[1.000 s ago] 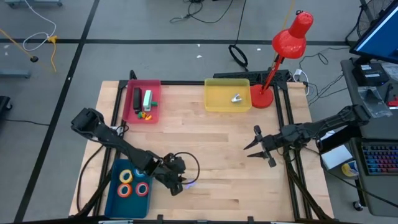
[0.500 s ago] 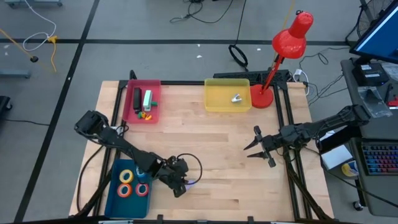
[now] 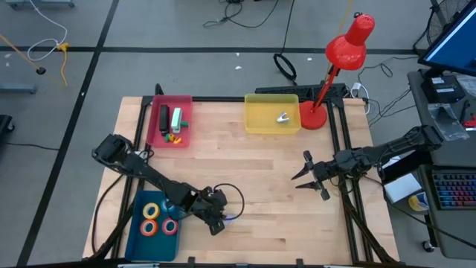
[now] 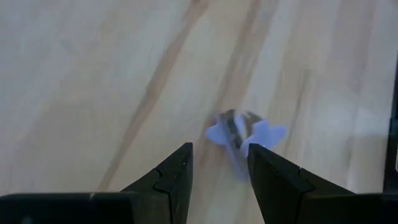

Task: Pick and place Stapler, Stapler remover, tape
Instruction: Put the purple staple remover into the yellow bin

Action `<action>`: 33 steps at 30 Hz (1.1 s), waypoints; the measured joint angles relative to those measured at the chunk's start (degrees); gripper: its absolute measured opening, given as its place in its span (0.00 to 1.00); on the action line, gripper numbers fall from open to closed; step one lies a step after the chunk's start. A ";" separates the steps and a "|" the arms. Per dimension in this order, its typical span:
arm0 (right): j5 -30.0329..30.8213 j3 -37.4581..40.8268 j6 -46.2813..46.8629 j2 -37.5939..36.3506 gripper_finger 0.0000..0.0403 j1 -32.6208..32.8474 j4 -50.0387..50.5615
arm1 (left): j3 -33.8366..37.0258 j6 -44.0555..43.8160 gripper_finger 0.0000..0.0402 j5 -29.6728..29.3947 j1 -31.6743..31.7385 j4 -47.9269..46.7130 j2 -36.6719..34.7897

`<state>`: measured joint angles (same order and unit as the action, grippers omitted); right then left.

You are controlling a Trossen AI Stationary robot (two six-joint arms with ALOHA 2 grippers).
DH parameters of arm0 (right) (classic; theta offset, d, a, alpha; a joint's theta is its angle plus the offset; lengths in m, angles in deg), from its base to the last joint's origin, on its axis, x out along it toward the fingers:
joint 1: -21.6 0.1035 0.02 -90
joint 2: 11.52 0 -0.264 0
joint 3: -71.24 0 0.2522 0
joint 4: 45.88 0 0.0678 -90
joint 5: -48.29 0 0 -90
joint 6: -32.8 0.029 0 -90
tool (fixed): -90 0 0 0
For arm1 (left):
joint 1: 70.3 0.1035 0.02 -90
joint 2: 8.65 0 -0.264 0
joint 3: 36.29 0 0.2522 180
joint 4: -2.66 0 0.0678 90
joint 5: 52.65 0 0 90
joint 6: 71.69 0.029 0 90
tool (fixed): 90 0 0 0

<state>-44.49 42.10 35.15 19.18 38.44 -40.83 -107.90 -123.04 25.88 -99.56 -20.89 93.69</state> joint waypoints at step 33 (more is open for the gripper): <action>0.04 0.00 0.02 0.15 0.35 0.00 0.39 | 0.00 5.70 0.38 -0.04 -0.37 4.10 2.16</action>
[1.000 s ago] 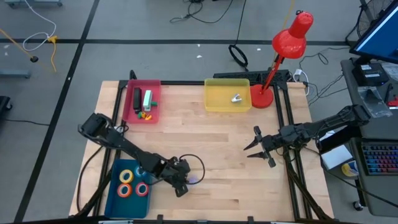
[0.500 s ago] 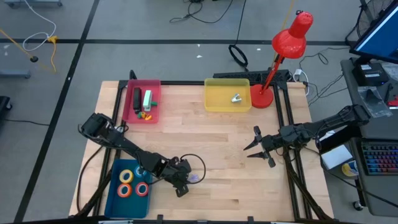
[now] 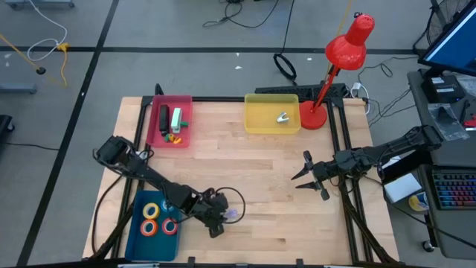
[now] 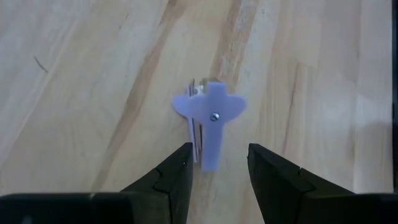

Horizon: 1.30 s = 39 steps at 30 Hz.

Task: Pick and place Stapler, Stapler remover, tape
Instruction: Put the purple staple remover into the yellow bin

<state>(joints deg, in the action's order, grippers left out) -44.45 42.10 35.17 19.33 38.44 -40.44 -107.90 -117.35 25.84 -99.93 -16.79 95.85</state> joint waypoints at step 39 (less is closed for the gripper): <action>1.73 -0.07 1.49 0.02 0.35 0.00 0.06 | -0.24 2.07 0.63 -6.96 -0.08 6.45 7.86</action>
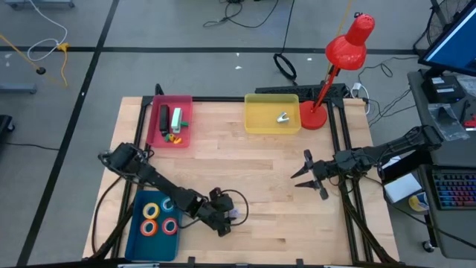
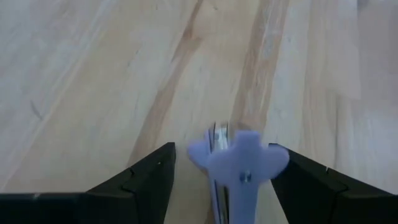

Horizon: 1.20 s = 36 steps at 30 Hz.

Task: Pick and place Stapler, Stapler remover, tape
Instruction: Put the purple staple remover into the yellow bin

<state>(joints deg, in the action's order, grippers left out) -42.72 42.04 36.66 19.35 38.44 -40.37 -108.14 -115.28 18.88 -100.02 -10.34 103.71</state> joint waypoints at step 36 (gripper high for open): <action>1.05 0.00 -11.23 9.86 0.35 0.54 -21.07 | 0.33 34.11 0.07 3.91 12.16 14.28 -12.61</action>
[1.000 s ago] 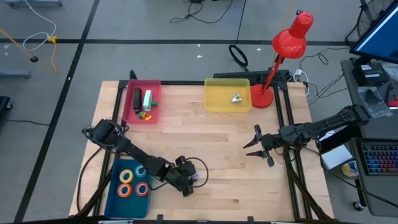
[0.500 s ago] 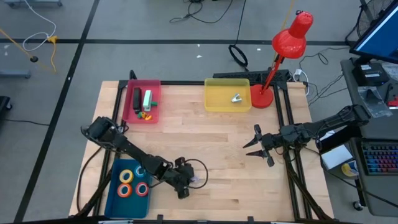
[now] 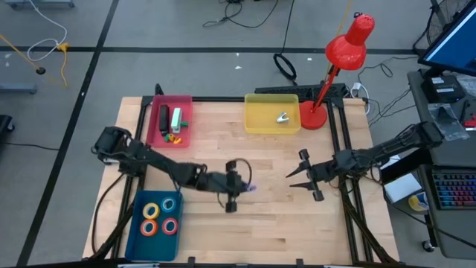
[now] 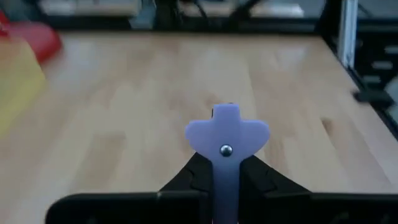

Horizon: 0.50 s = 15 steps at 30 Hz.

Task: Pick and place Stapler, Stapler remover, tape
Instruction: Put the purple staple remover into the yellow bin

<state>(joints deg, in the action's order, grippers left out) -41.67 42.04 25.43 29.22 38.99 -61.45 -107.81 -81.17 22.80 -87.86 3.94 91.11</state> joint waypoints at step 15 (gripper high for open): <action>10.58 -0.36 -12.29 19.57 0.43 -2.32 -20.70 | -0.07 8.68 0.07 13.07 11.32 9.19 -0.41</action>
<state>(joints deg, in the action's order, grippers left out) -31.09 41.68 13.14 48.78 36.66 -82.15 -107.87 -72.49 35.87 -76.54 13.13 90.70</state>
